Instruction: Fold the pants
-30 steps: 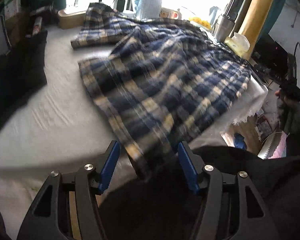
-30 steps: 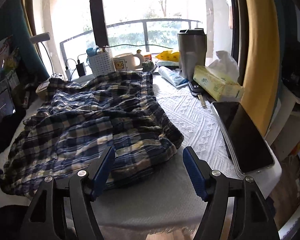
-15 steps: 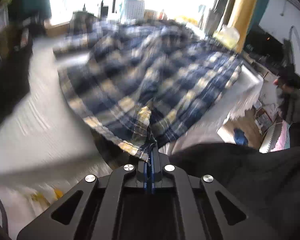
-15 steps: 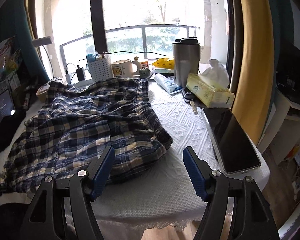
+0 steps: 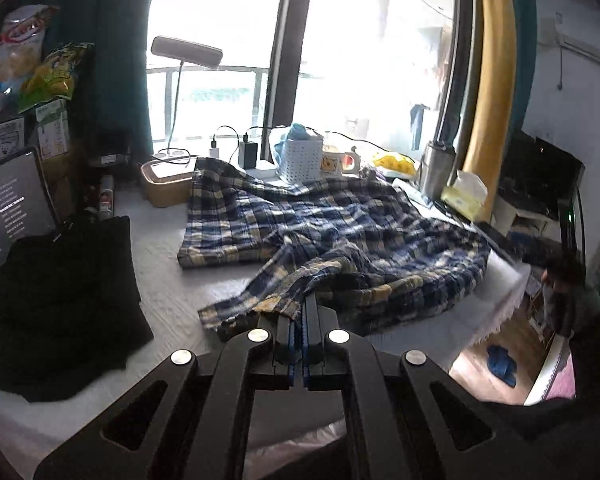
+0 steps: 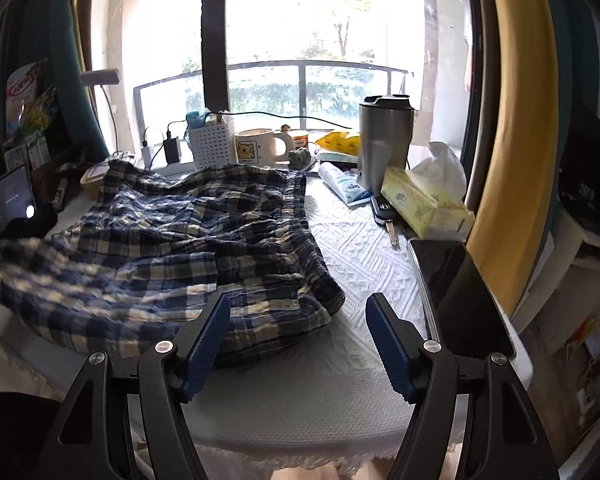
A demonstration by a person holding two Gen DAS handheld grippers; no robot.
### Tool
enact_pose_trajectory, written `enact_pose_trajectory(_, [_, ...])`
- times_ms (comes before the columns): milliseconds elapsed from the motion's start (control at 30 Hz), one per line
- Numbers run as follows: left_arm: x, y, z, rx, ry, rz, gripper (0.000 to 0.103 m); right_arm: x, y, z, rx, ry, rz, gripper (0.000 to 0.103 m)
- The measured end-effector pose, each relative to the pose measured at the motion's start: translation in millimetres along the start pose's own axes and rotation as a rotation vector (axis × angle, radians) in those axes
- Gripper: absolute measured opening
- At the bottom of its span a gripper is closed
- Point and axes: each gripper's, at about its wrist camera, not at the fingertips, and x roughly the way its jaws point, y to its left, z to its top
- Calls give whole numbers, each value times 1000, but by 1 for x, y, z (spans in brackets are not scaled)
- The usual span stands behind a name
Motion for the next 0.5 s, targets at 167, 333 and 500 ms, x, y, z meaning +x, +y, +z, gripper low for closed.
enact_pose_trajectory(167, [5, -4, 4, 14, 25, -6, 1, 11, -1, -5, -106, 14, -38, 72])
enact_pose_trajectory(333, [9, -8, 3, 17, 62, -26, 1, 17, -16, -16, -127, 42, -29, 72])
enact_pose_trajectory(500, [9, -13, 10, 23, 69, -13, 1, 22, -15, -23, -199, 22, 2, 72])
